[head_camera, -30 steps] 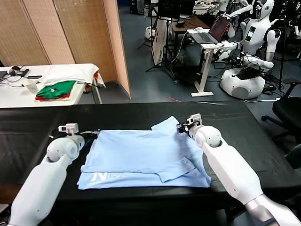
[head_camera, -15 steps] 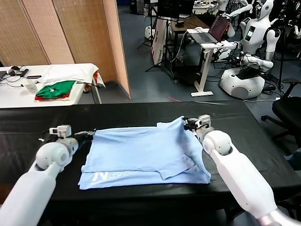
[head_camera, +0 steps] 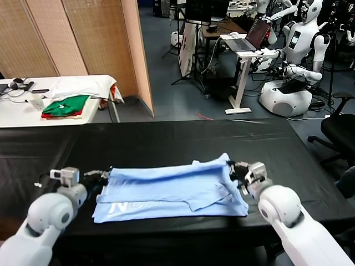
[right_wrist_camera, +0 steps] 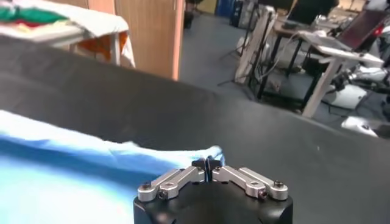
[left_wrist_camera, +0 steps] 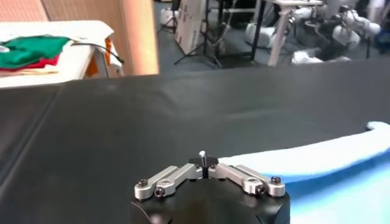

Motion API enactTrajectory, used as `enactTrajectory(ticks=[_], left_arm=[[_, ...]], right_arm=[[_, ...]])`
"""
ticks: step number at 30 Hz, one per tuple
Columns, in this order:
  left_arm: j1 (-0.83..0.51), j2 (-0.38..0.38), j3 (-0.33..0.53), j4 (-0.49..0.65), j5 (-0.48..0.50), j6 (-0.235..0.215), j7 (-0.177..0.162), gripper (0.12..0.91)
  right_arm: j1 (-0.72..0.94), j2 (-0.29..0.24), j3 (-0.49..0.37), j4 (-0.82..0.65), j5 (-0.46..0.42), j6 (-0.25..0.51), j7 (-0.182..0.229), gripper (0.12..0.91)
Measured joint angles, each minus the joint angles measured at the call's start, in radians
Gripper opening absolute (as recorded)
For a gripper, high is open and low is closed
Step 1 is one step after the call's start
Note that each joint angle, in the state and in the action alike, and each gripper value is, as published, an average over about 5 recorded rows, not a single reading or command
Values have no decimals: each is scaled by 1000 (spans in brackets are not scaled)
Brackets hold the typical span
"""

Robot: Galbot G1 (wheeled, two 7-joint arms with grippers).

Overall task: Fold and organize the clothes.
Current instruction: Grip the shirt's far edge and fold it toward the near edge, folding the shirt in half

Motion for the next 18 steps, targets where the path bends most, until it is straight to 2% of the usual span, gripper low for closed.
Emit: enactTrajectory(ticks=[6,18], left_arm=[[50,-9,-21,-14,21,-6,5,161],[86,-19,-39,-6,43,-8,-7,161]], right_arm=[[-37,5,3,18,-6,-4,-2,171],[-92,7,21,47,-21,-12,-6,171]])
